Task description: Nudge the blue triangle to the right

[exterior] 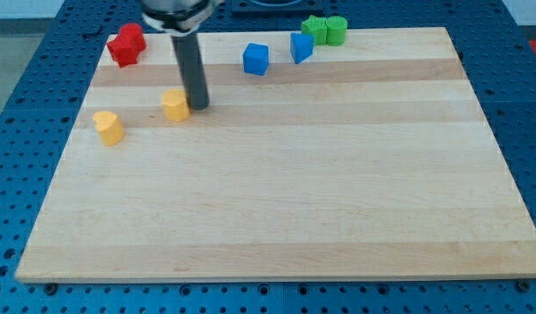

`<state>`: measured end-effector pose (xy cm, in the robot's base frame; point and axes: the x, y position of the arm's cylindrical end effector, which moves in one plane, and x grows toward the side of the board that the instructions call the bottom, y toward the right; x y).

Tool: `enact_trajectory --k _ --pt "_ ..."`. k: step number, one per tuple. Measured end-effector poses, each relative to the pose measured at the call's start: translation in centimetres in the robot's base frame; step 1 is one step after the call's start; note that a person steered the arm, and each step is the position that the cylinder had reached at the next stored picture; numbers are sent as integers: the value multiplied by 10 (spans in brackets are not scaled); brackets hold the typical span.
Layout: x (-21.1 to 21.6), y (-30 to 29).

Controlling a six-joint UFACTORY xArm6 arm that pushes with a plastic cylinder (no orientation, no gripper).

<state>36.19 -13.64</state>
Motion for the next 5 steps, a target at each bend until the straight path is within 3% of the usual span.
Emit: enact_trajectory --k 3,5 --pt "0 -86" --pt "-12 -87"
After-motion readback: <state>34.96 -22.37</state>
